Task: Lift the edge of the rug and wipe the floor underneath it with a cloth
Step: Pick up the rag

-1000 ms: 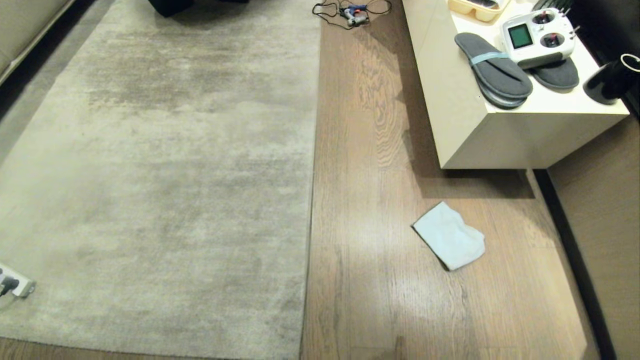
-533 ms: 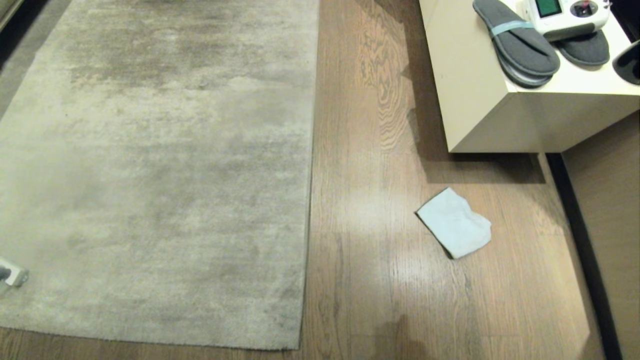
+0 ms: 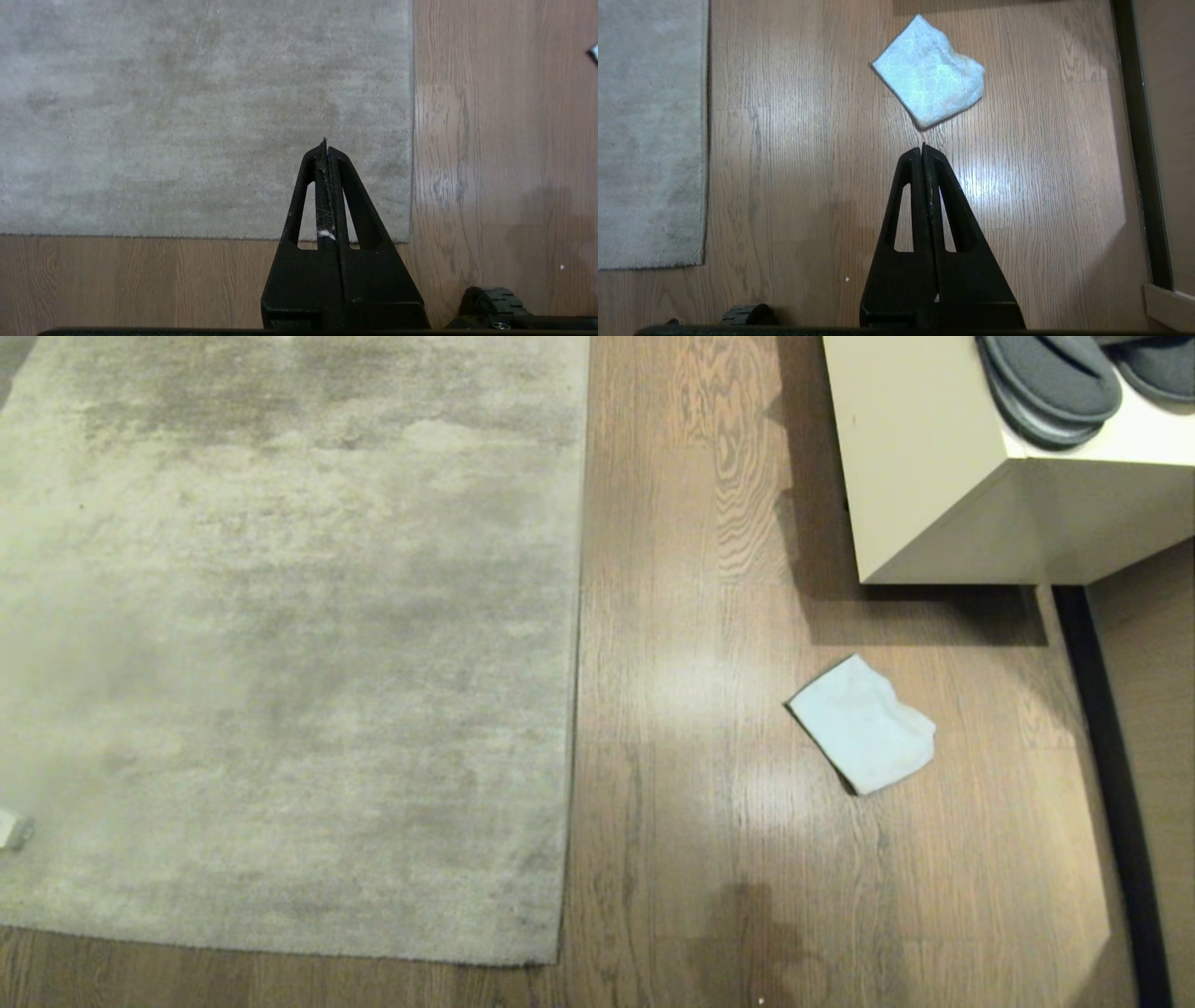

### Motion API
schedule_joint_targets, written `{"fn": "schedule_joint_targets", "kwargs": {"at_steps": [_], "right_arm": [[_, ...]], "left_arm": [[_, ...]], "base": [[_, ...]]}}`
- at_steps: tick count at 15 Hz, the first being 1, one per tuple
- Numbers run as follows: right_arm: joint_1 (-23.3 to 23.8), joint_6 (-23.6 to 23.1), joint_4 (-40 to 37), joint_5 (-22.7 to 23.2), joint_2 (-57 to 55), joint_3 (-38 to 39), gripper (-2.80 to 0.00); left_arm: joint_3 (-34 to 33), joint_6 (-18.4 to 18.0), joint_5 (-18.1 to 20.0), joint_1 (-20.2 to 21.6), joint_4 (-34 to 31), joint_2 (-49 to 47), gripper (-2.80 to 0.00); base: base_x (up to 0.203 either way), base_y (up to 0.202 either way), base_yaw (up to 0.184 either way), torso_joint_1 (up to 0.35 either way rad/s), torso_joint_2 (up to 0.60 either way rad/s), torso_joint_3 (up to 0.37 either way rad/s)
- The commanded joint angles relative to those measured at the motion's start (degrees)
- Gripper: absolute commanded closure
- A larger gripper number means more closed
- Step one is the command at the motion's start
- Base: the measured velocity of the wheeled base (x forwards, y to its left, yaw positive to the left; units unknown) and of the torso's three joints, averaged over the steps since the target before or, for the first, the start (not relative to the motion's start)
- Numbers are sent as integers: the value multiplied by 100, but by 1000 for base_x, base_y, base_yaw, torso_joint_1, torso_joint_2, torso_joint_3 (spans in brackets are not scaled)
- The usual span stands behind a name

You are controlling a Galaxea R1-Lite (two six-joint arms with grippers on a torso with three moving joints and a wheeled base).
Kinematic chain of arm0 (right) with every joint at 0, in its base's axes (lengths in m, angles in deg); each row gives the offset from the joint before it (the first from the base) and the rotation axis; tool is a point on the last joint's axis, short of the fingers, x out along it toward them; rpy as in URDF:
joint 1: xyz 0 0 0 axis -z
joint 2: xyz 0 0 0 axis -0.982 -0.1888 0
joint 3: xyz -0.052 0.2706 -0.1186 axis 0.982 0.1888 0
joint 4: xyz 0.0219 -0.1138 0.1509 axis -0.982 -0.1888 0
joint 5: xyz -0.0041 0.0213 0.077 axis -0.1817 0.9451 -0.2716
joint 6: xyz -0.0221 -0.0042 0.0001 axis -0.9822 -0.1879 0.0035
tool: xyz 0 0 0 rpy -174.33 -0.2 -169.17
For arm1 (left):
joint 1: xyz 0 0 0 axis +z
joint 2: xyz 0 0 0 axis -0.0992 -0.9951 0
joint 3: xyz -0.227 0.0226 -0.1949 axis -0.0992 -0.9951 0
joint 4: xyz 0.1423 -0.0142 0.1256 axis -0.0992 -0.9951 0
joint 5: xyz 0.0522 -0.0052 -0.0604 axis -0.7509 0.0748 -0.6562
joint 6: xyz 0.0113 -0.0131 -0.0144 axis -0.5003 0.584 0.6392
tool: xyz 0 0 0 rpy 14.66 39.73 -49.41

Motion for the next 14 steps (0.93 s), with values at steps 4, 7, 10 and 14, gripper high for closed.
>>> {"fn": "schedule_joint_targets", "kwargs": {"at_steps": [4, 7, 10, 14], "right_arm": [[-1, 3, 2, -5, 0, 0, 0], [-1, 3, 2, 4, 0, 0, 0], [-1, 3, 2, 4, 0, 0, 0], [-1, 3, 2, 4, 0, 0, 0]], "left_arm": [[0, 3, -7, 0, 0, 0, 0], [0, 3, -7, 0, 0, 0, 0], [0, 3, -4, 0, 0, 0, 0], [0, 3, -7, 0, 0, 0, 0]], "base": [[0, 0, 0, 5, 0, -198], [0, 0, 0, 0, 2, -202], [0, 0, 0, 1, 3, -195], [0, 0, 0, 6, 1, -202]]}}
